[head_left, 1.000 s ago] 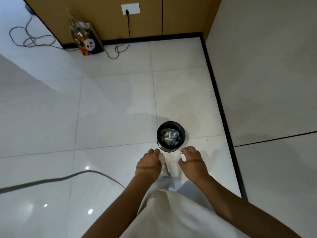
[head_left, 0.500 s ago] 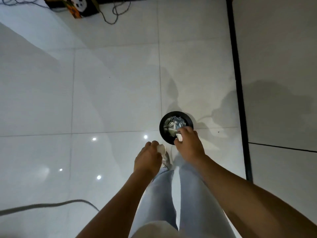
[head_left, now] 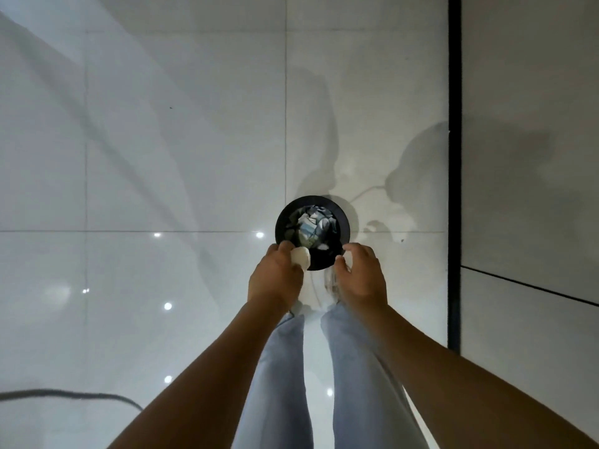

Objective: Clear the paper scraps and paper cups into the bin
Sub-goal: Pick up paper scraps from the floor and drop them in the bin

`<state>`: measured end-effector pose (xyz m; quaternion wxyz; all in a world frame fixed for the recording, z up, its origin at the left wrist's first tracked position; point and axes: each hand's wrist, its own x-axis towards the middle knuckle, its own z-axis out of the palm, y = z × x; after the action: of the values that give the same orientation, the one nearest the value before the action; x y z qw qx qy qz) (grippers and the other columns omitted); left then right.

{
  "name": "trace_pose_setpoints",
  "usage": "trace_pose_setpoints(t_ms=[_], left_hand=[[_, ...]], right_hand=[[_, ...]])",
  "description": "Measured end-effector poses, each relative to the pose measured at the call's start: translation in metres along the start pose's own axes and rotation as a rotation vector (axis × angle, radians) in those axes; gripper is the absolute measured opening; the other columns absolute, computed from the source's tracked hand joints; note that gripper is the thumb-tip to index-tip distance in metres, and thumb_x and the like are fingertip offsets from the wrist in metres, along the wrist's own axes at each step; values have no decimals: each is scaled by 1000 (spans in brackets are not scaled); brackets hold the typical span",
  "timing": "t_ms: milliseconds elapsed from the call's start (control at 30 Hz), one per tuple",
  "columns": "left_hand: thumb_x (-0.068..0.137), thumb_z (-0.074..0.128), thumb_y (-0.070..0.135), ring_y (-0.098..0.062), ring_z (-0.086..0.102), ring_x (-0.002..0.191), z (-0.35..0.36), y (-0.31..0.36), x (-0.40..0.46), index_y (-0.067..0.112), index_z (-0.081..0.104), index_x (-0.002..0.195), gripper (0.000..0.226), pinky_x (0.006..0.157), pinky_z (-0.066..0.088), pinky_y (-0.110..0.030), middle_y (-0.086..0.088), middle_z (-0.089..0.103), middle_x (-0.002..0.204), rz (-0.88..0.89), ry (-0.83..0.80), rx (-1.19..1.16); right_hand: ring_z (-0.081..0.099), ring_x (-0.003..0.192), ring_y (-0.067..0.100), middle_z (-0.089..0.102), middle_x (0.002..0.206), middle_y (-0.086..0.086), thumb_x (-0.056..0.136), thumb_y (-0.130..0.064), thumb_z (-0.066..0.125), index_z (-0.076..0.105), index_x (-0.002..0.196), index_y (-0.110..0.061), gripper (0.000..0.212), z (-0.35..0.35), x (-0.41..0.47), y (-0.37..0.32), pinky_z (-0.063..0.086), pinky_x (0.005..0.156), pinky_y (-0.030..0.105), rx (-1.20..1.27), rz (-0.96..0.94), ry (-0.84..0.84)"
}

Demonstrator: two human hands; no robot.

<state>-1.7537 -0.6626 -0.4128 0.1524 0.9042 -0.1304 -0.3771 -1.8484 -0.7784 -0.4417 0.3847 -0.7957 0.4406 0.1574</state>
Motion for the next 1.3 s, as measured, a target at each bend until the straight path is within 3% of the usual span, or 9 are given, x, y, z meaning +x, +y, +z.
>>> trace_pose_setpoints(t_ms=[167,267,400,567,767,1033,1300], left_hand=[[92,56,26,-28,56,110,26,18,36,15,38,137,50,82,44,-30,-11,53,129,-51,-93,-10],[92,54,32,-31,48,120,35,19,38,16,31,141,57,98,45,-43,-12,46,135,-98,-174,99],[94,47,33,-25,48,116,33,16,10,16,46,124,34,103,39,-37,-7,53,126,16,-27,231],[98,37,33,-21,46,118,19,15,-43,17,43,132,38,102,33,-31,-3,53,128,41,66,251],[98,34,33,-21,46,117,-9,17,-111,15,46,129,37,101,32,-28,-3,54,125,-130,133,149],[99,31,35,-21,50,113,-29,-2,-221,15,48,126,37,102,34,-30,-3,55,122,-373,270,4],[99,29,35,-21,48,116,16,-50,-354,15,46,127,38,108,29,-33,-3,54,123,-683,397,-206]], right_hand=[[51,119,18,54,133,5,97,-25,52,53,130,-12,35,-19,-1,14,35,89,14,8,-48,-8],[49,122,17,52,135,3,98,-25,51,51,132,-13,36,-29,-1,15,39,94,18,-32,-91,-38],[51,119,20,53,133,4,97,-25,51,49,132,-17,36,-45,-3,3,45,96,27,-141,-153,-86],[49,121,19,51,136,2,97,-28,49,46,137,-20,41,-62,-23,-25,43,97,28,-326,-342,-156],[43,125,24,46,140,4,95,-26,44,43,138,-19,43,-80,-59,-63,37,104,35,-662,-648,-313],[47,118,22,53,127,4,97,-27,43,48,128,-18,33,-80,-141,-114,40,101,36,-875,-965,-426],[45,122,22,48,136,0,98,-29,38,40,138,-22,41,-31,-259,-112,36,103,34,-1104,-1285,-584]])
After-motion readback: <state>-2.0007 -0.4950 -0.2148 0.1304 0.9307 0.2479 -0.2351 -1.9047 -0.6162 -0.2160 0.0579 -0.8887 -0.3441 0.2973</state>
